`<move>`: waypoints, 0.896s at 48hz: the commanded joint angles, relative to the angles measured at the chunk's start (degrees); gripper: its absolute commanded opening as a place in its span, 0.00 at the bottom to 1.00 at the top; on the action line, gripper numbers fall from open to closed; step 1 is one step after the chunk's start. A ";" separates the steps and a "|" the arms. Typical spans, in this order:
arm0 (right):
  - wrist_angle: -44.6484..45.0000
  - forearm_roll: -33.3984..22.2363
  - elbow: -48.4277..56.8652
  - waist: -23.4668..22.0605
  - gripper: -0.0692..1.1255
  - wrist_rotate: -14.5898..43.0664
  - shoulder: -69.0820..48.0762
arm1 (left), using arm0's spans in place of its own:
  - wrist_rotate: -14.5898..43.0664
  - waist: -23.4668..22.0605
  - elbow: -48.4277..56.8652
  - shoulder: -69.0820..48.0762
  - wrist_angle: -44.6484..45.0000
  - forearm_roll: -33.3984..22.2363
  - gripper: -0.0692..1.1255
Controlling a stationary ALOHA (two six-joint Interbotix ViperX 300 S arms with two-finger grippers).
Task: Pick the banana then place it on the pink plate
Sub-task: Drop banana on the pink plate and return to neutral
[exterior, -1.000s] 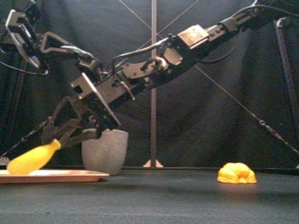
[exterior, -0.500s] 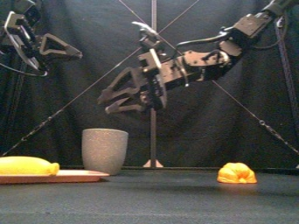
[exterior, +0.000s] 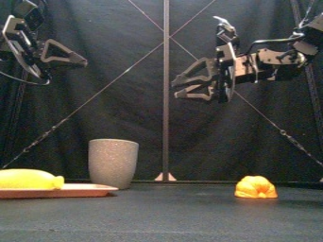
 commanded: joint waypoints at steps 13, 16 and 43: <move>-0.62 -0.18 3.43 -1.41 0.77 0.18 -7.38 | 0.00 -0.09 -0.26 0.26 -0.18 0.00 0.04; -0.53 -0.44 3.52 -1.32 0.77 0.09 -7.21 | -0.09 -0.09 -0.18 0.26 -0.18 0.00 0.04; -0.53 -4.48 2.20 0.44 0.77 -0.09 -5.80 | -0.35 -0.18 -0.44 0.18 -0.26 -1.76 0.04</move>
